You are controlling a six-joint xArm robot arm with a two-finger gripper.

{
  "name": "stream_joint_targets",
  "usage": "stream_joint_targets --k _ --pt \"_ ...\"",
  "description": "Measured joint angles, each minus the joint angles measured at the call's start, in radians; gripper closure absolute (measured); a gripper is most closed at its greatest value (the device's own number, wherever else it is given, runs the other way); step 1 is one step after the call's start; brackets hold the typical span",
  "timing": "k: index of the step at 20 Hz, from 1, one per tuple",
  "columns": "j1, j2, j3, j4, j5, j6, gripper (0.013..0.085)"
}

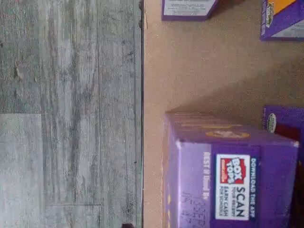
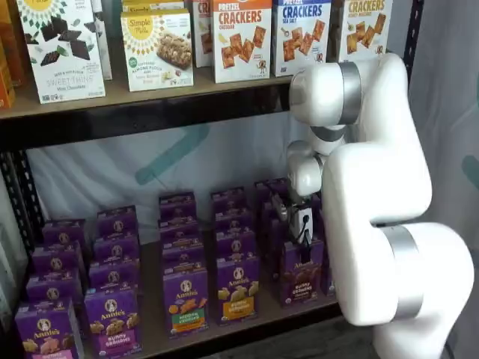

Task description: Pick up the purple box with a brown patch in the center, on the bottom shelf, the fifth box from the left

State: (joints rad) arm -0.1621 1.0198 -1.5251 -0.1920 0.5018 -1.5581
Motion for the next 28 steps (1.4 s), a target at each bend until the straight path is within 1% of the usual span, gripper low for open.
stream_joint_targets --k 1,3,4,5,6,7,8,9,10,11,12,14,15,16,17,18,23,26,27,28 --pt "-0.001 0.003 -0.003 0.003 -0.002 -0.004 0.013" --pt "-0.002 0.01 -0.013 0.005 0.006 -0.007 0.021" --pt "-0.003 0.011 -0.016 0.005 0.008 -0.008 0.021" --pt "-0.004 0.013 -0.018 0.004 0.008 -0.007 0.025" --pt "-0.004 0.015 -0.02 0.002 0.009 -0.007 0.025" --pt "-0.005 0.017 -0.022 0.002 0.008 -0.007 0.029" --pt "-0.006 0.019 -0.023 0.002 0.006 -0.008 0.029" --pt "-0.007 0.021 -0.025 0.003 0.005 -0.009 0.033" --pt "-0.007 0.022 -0.026 0.002 0.004 -0.009 0.033" --pt "-0.008 0.024 -0.027 0.0 0.003 -0.008 0.037" --pt "-0.008 0.025 -0.028 -0.001 0.002 -0.008 0.037" --pt "-0.009 0.027 -0.029 -0.004 0.0 -0.006 0.045" --pt "-0.01 0.028 -0.029 -0.004 -0.001 -0.006 0.045" --pt "-0.01 0.029 -0.029 -0.002 -0.003 -0.008 0.049" --pt "-0.011 0.029 -0.029 -0.002 -0.004 -0.009 0.049" --pt "-0.011 0.029 -0.029 -0.001 -0.005 -0.01 0.053" --pt "-0.011 0.027 -0.03 -0.005 0.0 -0.007 0.053" --pt "-0.011 0.025 -0.031 -0.02 0.008 0.006 0.053" --pt "-0.011 0.024 -0.03 -0.023 0.007 0.009 0.057" --pt "-0.011 0.024 -0.031 -0.025 0.012 0.011 0.057"
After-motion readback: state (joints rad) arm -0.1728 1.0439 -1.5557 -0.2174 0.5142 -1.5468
